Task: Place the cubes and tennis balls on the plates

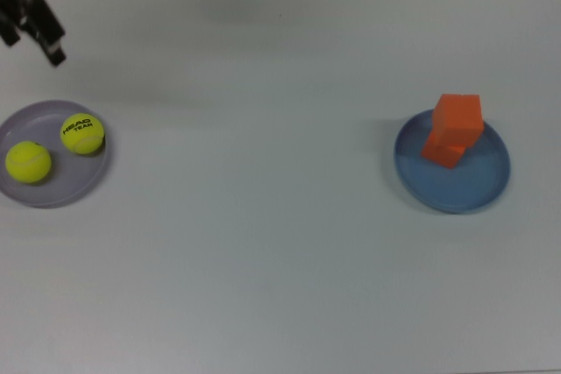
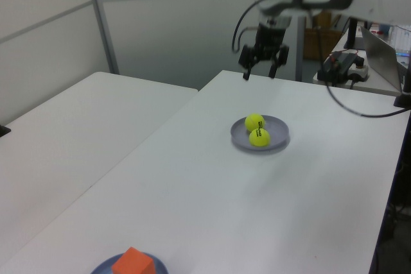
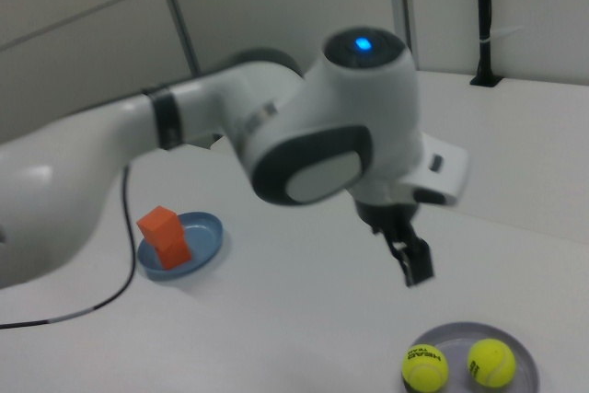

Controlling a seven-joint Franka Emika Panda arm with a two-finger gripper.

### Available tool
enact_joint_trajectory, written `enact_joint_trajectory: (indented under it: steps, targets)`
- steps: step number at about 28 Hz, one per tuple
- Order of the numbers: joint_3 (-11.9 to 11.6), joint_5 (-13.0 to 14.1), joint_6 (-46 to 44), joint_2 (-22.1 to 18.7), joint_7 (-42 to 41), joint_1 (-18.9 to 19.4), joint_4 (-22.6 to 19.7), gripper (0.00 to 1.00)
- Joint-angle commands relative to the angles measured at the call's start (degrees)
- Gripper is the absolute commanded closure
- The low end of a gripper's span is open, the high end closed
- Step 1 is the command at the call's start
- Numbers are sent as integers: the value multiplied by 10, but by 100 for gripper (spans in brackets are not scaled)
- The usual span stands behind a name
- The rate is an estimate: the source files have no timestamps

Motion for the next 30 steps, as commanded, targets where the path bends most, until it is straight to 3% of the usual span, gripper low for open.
enact_joint_trajectory:
  steps: [1, 5, 10, 30]
  targets:
    - [39, -45, -38, -55, 37, 23, -10, 0]
    - [96, -81, -63, -79, 63, 22, -11, 0]
    - [128, -87, -79, -89, 67, 21, -18, 0]
    - [137, -88, -78, -91, 68, 23, -19, 0]
